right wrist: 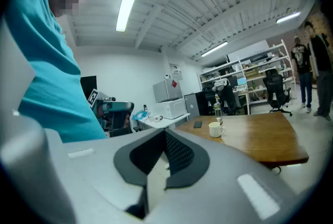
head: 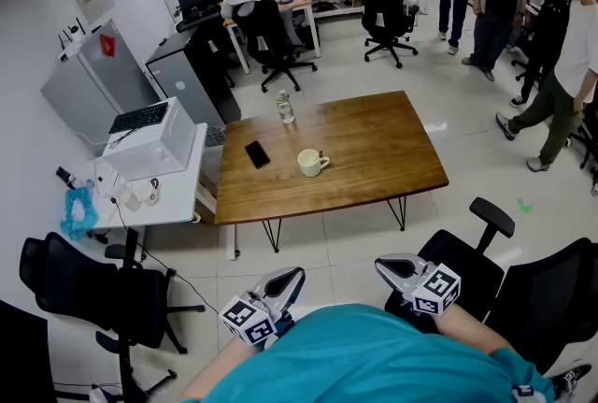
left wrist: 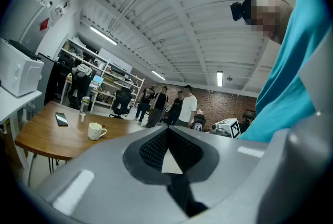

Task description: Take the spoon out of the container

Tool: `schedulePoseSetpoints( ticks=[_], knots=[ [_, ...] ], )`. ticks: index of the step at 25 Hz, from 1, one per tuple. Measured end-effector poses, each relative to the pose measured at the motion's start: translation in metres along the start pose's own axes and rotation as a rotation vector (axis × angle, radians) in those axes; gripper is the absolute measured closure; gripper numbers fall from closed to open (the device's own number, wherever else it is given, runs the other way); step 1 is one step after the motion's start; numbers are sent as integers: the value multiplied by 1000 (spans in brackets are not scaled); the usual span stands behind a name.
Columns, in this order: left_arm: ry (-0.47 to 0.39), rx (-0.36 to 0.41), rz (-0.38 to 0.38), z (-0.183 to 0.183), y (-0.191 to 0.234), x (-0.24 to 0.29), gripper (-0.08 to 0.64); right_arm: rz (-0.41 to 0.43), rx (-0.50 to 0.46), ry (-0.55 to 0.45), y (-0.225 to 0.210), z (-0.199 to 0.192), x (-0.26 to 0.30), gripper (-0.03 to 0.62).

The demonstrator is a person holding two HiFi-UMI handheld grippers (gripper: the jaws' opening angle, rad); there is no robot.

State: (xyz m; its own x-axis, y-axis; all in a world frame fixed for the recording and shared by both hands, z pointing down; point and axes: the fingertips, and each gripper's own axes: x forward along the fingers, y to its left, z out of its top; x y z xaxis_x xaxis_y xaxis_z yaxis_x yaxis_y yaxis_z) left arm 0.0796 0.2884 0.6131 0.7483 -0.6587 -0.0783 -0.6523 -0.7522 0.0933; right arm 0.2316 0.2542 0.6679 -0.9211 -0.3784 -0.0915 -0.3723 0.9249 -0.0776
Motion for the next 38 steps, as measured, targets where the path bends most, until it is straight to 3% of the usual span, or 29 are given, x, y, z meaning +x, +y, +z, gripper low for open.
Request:
schedulePoseSetpoints(
  ticks=[6, 10, 14, 17, 20, 23, 26, 30, 34, 38],
  knots=[
    [29, -40, -23, -9, -31, 65, 561, -25, -90, 61, -42, 16, -56, 591],
    [36, -60, -12, -17, 4, 70, 561, -38, -60, 66, -70, 0, -32, 591],
    [18, -104, -18, -38, 85, 67, 561, -37, -59, 91, -105, -22, 38, 591],
    [-8, -96, -41, -33, 167, 62, 561, -83, -68, 95, -140, -27, 111, 591],
    [-14, -65, -56, -10, 266, 47, 561, -172, -62, 87, -181, -30, 197, 591],
    [-4, -33, -87, 29, 361, 36, 561, -269, -113, 151, -230, -21, 287, 591],
    [4, -93, -88, 61, 427, 51, 561, -332, -147, 235, -284, -2, 341, 590],
    [7, -164, -59, 78, 479, 77, 561, -330, -30, 316, -345, -7, 375, 577],
    [24, -172, -9, 78, 506, 110, 561, -287, 212, 387, -419, -49, 390, 474],
    [25, -176, 84, 77, 520, 155, 561, -252, 418, 467, -492, -93, 396, 417]
  ],
)
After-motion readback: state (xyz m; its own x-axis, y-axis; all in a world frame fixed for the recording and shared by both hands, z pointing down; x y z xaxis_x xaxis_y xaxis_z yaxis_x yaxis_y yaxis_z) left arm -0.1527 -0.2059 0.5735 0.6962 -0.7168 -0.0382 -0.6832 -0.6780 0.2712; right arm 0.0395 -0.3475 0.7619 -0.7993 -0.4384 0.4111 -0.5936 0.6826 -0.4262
